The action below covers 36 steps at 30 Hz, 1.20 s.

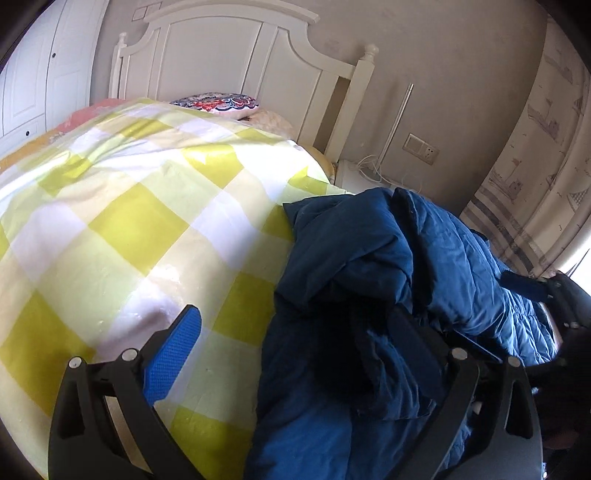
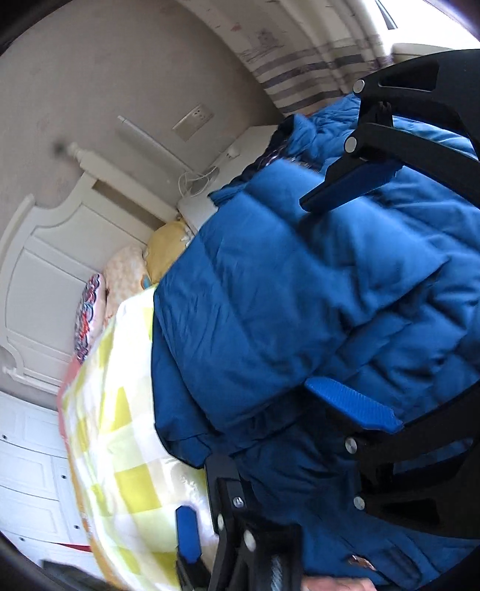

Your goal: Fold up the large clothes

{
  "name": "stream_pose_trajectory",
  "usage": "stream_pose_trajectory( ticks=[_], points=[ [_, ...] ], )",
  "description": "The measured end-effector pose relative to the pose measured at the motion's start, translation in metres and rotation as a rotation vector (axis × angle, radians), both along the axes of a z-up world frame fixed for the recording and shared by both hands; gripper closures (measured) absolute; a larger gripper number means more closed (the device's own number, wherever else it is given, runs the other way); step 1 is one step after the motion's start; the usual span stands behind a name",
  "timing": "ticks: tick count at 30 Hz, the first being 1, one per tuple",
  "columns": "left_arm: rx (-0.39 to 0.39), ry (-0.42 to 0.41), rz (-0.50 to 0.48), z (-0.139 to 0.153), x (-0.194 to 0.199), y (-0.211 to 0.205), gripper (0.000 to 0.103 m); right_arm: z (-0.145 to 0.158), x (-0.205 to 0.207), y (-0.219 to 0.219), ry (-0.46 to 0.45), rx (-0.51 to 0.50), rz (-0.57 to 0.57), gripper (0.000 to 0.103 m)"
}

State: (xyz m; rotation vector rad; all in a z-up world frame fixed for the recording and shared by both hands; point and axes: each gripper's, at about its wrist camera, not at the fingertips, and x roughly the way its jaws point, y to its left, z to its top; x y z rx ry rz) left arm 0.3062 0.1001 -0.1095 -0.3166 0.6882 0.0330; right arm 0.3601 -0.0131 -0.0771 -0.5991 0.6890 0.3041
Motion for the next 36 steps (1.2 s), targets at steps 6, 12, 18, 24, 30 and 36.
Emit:
stream_pose_trajectory(
  ticks=[6, 12, 18, 24, 30, 36],
  points=[
    [-0.007, -0.024, -0.009, 0.002, -0.002, 0.001, 0.003, 0.054, -0.013, -0.091, -0.06, 0.491, -0.158, 0.069],
    [0.05, -0.087, -0.126, 0.012, -0.007, -0.023, 0.003, 0.015, -0.024, -0.249, 0.062, 1.036, -0.507, 0.068],
    [0.044, -0.054, -0.146, 0.008, -0.001, -0.027, 0.003, -0.026, -0.021, -0.286, 0.207, 1.112, -0.606, 0.057],
    [-0.018, -0.015, -0.105, 0.0, 0.003, -0.012, 0.003, -0.026, -0.011, -0.284, 0.21, 1.147, -0.619, 0.047],
    [-0.012, 0.005, -0.101, -0.002, 0.005, -0.012, 0.003, 0.029, -0.048, -0.279, -0.025, 1.121, -0.488, 0.076],
    [-0.03, 0.062, -0.084, -0.009, 0.014, -0.008, 0.003, -0.004, -0.046, -0.305, 0.08, 1.062, -0.614, 0.077]
  ],
)
